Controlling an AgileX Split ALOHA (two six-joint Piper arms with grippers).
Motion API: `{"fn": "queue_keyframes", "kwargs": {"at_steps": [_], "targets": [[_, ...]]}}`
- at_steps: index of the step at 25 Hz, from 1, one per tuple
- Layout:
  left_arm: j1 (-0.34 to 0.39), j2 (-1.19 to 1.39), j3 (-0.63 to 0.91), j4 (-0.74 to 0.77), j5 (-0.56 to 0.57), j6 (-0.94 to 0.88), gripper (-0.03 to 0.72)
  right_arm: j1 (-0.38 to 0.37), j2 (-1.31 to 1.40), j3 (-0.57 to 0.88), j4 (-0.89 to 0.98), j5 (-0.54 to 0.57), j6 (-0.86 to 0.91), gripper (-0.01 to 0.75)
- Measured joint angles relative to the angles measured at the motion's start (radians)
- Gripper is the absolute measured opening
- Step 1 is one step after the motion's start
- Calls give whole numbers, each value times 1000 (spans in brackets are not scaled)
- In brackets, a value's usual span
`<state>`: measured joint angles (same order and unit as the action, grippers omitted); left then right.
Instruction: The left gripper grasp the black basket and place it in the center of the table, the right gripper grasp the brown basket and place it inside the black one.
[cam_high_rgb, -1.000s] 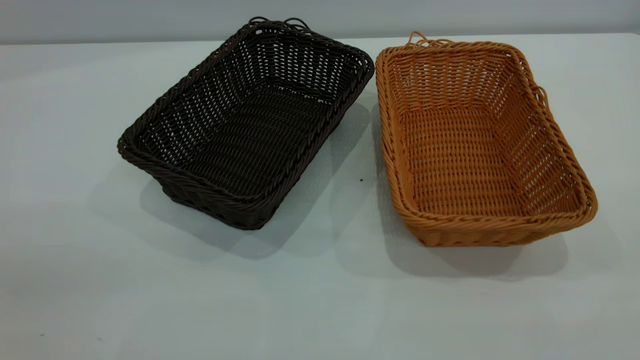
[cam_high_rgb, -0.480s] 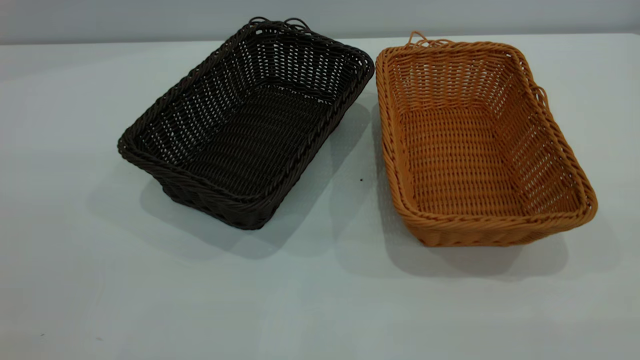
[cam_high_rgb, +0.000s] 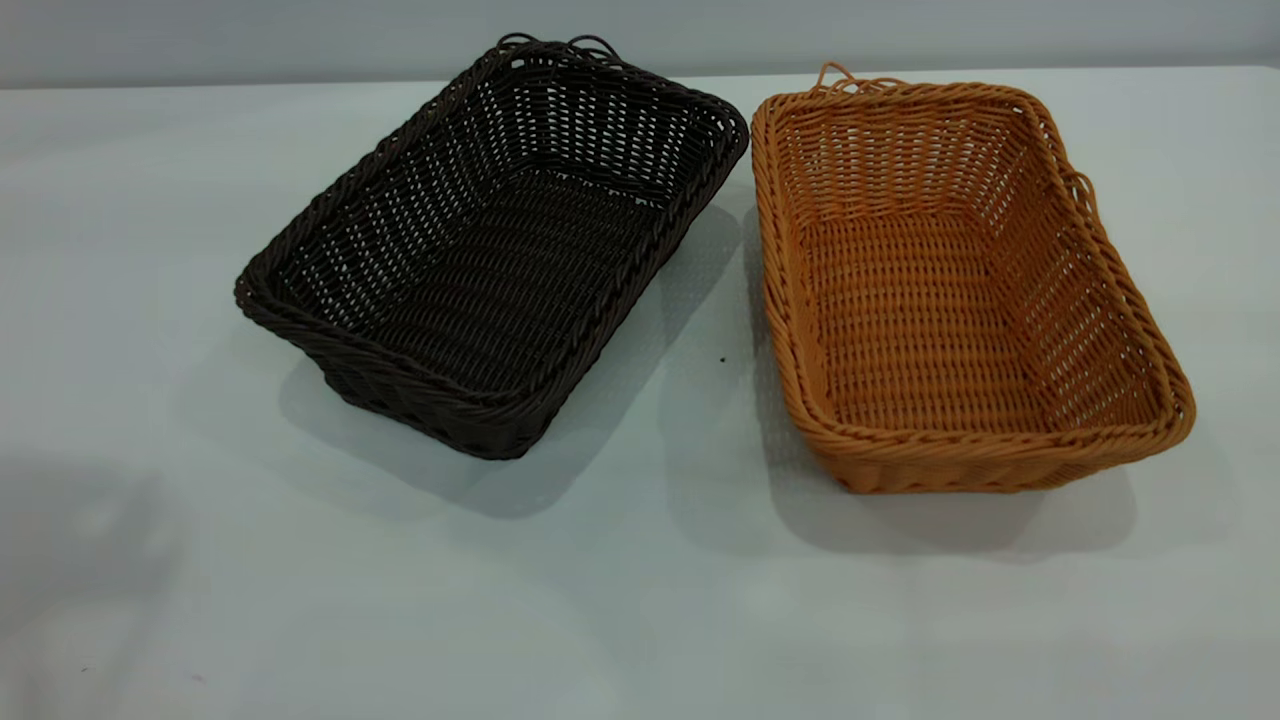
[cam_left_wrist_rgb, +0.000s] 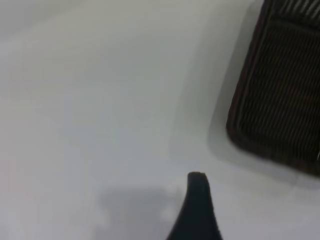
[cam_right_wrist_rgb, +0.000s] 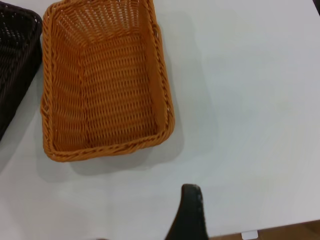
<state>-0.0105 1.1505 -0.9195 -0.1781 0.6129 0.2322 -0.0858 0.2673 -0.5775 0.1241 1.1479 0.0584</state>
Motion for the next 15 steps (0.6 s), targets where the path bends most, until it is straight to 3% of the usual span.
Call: {"fn": "queue_keyframes", "kwargs": {"at_steps": [5, 15], "targets": [[-35, 310, -173, -101, -58, 127, 548, 0, 1, 0, 0, -30, 4, 565], [-155, 835, -491, -110, -112, 217, 548, 0, 179, 0, 4, -113, 31, 565]]}}
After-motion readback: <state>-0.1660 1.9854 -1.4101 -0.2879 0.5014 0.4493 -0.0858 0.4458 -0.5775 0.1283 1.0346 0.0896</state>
